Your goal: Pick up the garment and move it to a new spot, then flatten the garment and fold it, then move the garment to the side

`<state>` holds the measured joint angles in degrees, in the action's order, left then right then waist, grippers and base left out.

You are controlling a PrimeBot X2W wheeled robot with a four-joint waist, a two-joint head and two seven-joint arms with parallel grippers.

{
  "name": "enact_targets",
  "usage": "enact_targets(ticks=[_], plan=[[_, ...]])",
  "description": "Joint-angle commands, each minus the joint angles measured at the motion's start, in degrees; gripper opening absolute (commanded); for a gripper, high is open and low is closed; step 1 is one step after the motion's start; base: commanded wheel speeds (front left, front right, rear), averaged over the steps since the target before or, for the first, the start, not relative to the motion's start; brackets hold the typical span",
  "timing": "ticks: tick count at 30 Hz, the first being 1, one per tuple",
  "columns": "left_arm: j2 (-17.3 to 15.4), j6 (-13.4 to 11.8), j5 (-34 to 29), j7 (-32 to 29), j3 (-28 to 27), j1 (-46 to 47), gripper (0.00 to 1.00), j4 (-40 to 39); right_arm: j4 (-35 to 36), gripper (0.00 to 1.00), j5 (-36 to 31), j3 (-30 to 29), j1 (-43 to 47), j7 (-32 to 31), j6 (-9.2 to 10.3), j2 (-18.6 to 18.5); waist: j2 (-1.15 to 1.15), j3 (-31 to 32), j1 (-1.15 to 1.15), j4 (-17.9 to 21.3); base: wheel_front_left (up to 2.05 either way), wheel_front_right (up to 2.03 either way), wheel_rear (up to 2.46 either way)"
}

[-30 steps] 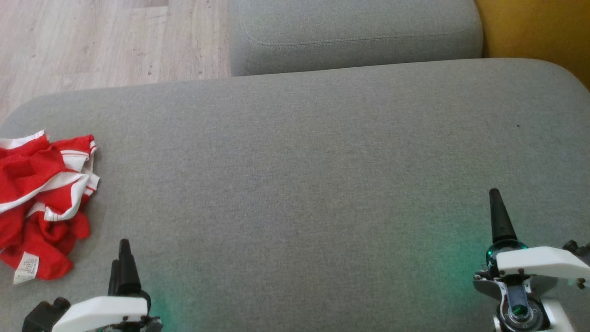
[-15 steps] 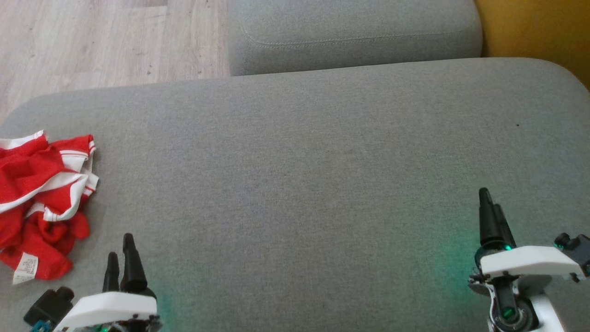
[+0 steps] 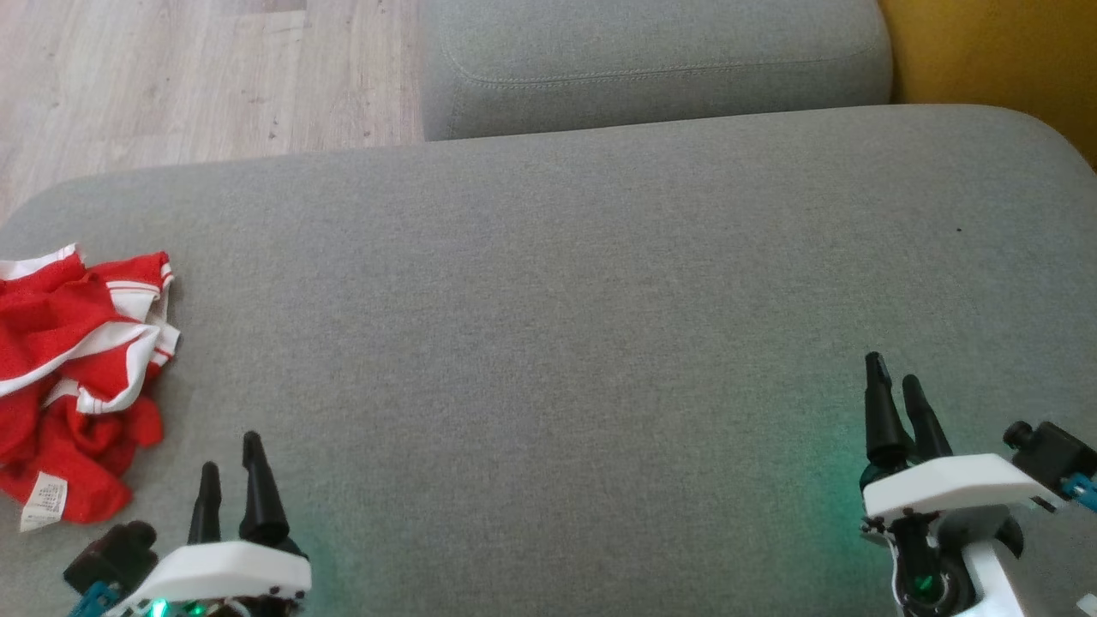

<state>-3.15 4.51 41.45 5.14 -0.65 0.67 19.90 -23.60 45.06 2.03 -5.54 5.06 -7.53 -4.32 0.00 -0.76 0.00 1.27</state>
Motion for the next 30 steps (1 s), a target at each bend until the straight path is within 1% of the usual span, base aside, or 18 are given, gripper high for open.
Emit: enact_targets(ticks=[1,14,30], plan=[[-1.11,-0.40,-1.92,0.80,-0.68,1.40,1.00,-1.65,1.35,1.00,-1.95,1.17,-3.08,0.81,0.02,-0.93,0.00,-0.04,0.00,-0.03,0.00,0.00,0.00],[-1.67,-2.17,-11.49,2.98,0.50,1.34,1.00,-0.51,-0.71,1.00,-13.03,2.30,-3.91,3.00,0.03,-0.80,0.00,-0.18,0.00,0.10,0.00,0.00,0.00],[-2.31,-3.68,-22.88,5.66,2.42,0.98,1.00,1.31,-4.34,1.00,-25.87,3.02,-4.64,5.71,0.03,-0.39,0.00,0.07,0.00,-0.18,0.00,0.00,0.00]])
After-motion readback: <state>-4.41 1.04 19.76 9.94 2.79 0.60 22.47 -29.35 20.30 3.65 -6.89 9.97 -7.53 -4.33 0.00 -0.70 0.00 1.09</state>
